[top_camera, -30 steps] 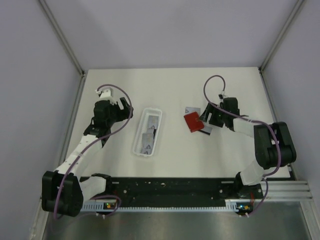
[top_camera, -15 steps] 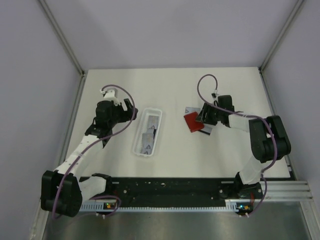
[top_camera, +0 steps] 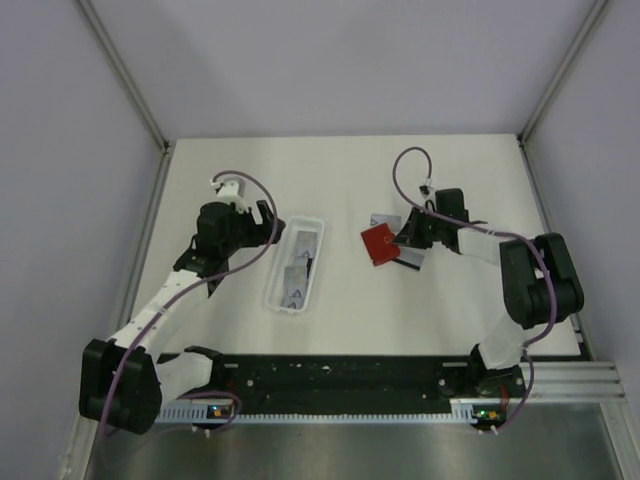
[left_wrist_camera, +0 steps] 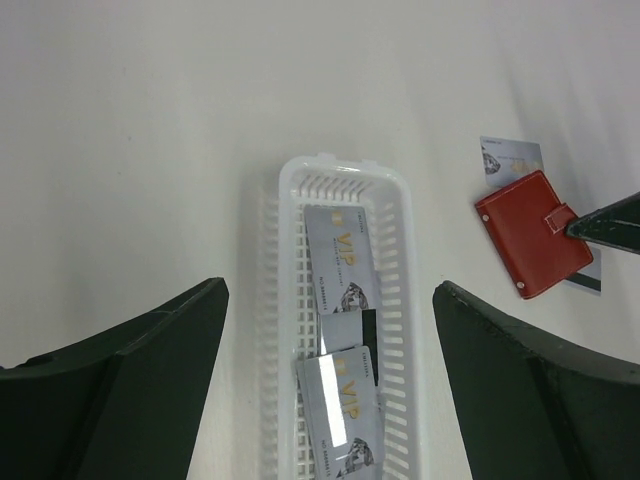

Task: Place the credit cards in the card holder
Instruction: Open the card holder at the center of the board.

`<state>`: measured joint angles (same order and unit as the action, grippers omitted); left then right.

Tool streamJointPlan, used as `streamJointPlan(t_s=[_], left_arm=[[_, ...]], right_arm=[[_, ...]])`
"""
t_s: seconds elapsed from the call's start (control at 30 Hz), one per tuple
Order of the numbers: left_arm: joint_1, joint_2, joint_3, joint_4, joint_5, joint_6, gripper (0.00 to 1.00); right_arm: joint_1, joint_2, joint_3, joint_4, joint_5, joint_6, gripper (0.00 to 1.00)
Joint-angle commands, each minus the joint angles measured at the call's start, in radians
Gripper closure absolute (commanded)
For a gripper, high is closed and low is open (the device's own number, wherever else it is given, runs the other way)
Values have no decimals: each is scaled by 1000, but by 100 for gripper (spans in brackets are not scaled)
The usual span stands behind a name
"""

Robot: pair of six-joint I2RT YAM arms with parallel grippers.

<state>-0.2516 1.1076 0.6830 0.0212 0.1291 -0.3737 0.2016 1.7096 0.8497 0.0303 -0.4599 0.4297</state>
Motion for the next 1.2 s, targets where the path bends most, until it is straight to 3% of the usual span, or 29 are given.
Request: streamJointPlan(t_s=[0.0, 0.2, 0.4, 0.63, 0.7, 0.87, 1.0, 1.17], left_arm=[[-20, -22, 43, 20, 58, -24, 10], [-69, -35, 50, 3, 79, -48, 10], [-172, -69, 27, 32, 99, -128, 11], [-314, -92, 3, 28, 20, -191, 11], [-347, -86, -10, 40, 9, -223, 11], [-374, -68, -59, 115, 95, -321, 12], [-373, -112, -114, 169, 148, -376, 12], [-373, -160, -207, 380, 246, -505, 11]], right_arm=[[30, -160, -8, -29, 29, -29, 100], [165, -332, 15, -234, 225, -85, 100], [263, -510, -58, -285, 338, 20, 100], [392, -565, -29, -523, 618, 24, 100], [418, -608, -55, -515, 601, 53, 100], [420, -786, -147, -363, 370, 106, 100], [420, -866, -143, -349, 331, 161, 100], [420, -933, -190, -164, 210, 340, 100]])
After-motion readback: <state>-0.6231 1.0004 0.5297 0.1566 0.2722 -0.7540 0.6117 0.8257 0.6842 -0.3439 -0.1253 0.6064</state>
